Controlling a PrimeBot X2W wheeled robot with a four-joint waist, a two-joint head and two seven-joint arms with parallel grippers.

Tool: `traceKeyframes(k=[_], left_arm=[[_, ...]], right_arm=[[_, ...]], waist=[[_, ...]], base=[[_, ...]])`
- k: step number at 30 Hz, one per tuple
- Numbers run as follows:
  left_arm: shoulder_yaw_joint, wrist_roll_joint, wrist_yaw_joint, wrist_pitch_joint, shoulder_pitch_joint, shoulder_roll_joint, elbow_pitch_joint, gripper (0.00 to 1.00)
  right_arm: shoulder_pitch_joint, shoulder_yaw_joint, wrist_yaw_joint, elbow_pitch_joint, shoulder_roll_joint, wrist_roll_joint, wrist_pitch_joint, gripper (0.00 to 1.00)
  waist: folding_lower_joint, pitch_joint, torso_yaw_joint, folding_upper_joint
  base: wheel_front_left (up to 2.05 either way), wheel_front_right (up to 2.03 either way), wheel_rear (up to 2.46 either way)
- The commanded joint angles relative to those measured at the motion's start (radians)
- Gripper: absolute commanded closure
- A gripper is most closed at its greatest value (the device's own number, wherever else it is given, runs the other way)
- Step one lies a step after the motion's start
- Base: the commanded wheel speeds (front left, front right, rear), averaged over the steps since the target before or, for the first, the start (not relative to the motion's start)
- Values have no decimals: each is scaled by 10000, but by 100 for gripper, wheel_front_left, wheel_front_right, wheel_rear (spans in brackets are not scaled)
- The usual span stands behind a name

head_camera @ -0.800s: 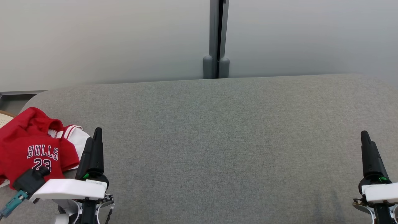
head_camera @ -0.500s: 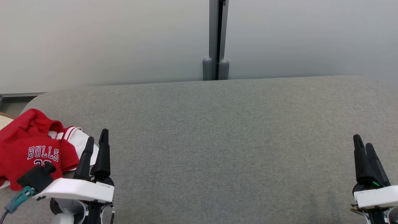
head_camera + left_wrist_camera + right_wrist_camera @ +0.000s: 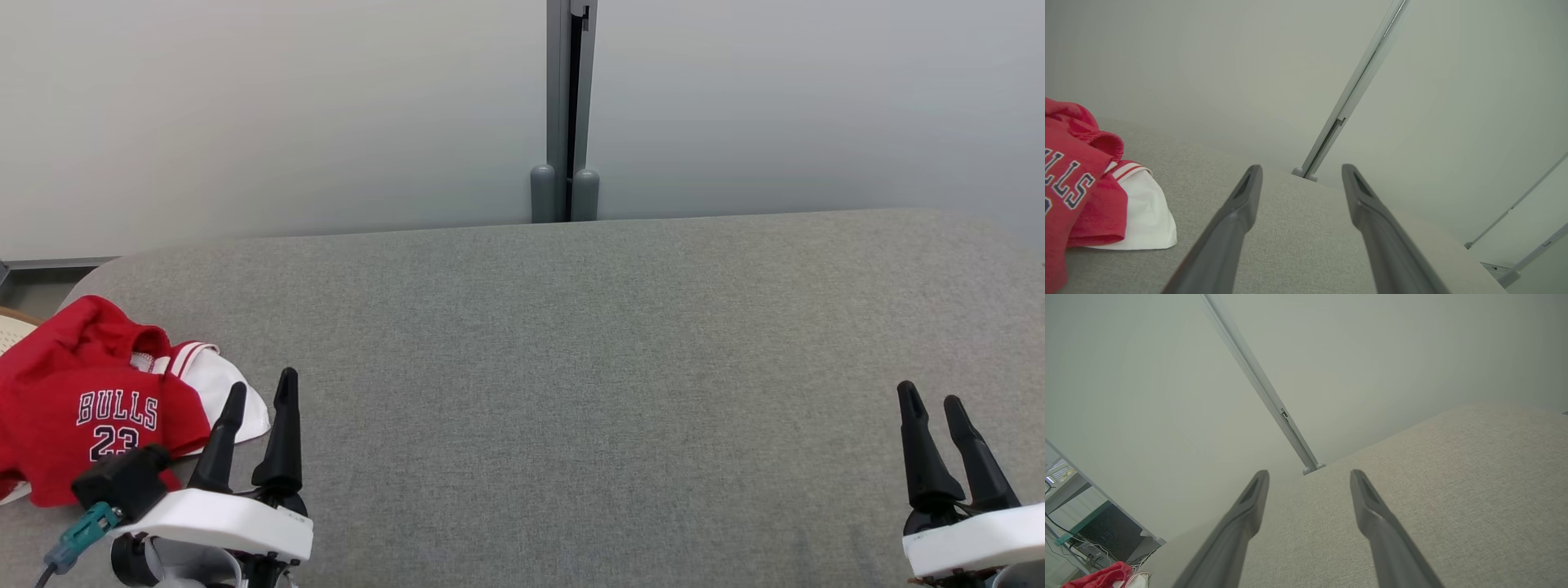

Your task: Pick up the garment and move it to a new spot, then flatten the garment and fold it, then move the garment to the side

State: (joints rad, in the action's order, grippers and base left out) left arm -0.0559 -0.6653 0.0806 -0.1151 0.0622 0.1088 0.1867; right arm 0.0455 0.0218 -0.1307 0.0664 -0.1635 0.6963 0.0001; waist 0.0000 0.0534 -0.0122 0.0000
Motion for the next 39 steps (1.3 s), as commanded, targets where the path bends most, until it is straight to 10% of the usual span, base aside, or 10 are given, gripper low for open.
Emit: traceKeyframes(k=[1, 39], left_arm=[[-57, 381, -54, -103, -50, 105, -13, 0], [-229, 3233, -89, -1011, -162, -35, 1073, 0]], right_arm=[[56, -3, 0, -109, -94, -375, -63, 0], [703, -20, 0, -117, 1, -3233, -594, 0]], waist=[[0, 41, 7, 0], [0, 216, -47, 0]], base=[[0, 0, 0], [0, 0, 0]])
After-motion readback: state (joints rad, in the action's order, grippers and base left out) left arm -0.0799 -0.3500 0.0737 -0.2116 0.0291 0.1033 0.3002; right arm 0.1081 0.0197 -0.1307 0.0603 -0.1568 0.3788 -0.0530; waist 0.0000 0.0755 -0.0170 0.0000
